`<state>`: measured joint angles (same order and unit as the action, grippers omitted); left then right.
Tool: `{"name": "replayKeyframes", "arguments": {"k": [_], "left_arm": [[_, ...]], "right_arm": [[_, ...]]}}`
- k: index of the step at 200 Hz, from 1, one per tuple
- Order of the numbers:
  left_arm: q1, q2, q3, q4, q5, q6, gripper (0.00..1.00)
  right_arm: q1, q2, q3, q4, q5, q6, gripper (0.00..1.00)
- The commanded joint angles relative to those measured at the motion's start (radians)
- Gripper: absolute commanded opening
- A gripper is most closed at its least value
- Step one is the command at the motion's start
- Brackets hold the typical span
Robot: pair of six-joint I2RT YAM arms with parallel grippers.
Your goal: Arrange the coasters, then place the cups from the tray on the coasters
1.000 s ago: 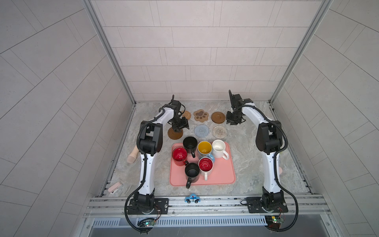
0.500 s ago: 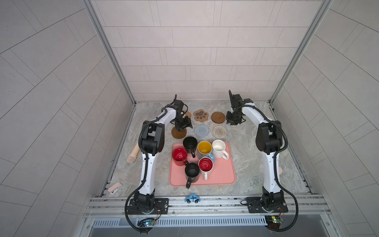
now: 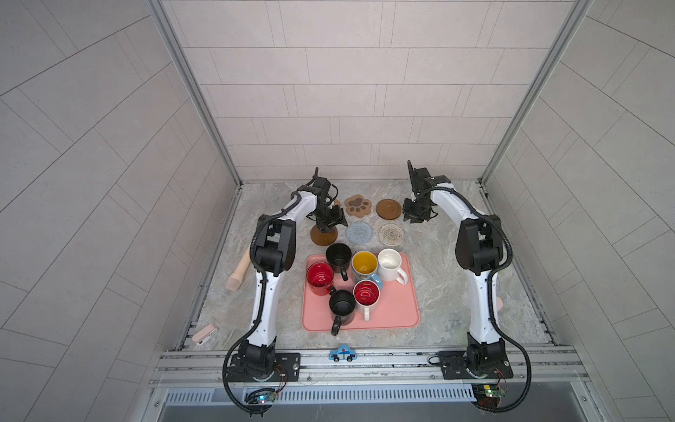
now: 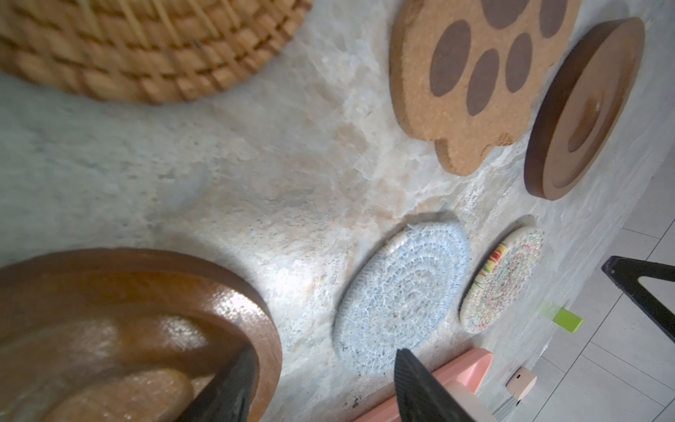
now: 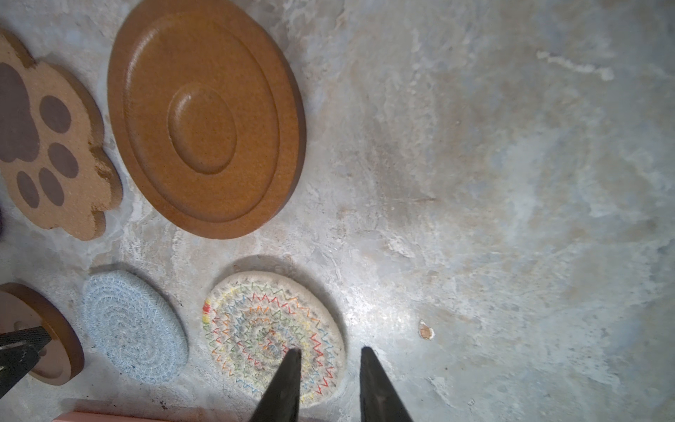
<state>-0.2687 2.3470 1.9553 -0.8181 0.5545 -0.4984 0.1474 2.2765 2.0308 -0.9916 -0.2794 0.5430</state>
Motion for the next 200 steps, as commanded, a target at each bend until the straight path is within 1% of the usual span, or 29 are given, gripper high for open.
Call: {"name": "replayKeyframes", "arguments": {"k": [1,49,98,123,160,200], "left_arm": [[-0.007,0.023,0.020,-0.011,0.012,0.001,0.68],[-0.007,0.002,0.029,-0.008,0.010,0.010,0.68],[0.011,-0.068,0.060,0.001,-0.007,0.004,0.69],[0.049,-0.097,0.035,0.025,-0.038,0.000,0.69],[0.126,-0.099,-0.007,0.045,-0.045,-0.007,0.69],[0.177,-0.097,-0.026,0.043,-0.089,-0.006,0.69]], "right_arm": [[-0.004,-0.015,0.020,-0.027,0.025,0.000,0.31],[-0.004,-0.016,0.019,-0.033,0.026,-0.001,0.31],[-0.004,-0.017,0.022,-0.035,0.029,-0.003,0.31],[-0.004,-0.019,0.020,-0.038,0.029,-0.007,0.31],[-0.004,-0.022,0.016,-0.041,0.031,-0.015,0.31],[-0.005,-0.023,0.014,-0.042,0.031,-0.020,0.31]]}}
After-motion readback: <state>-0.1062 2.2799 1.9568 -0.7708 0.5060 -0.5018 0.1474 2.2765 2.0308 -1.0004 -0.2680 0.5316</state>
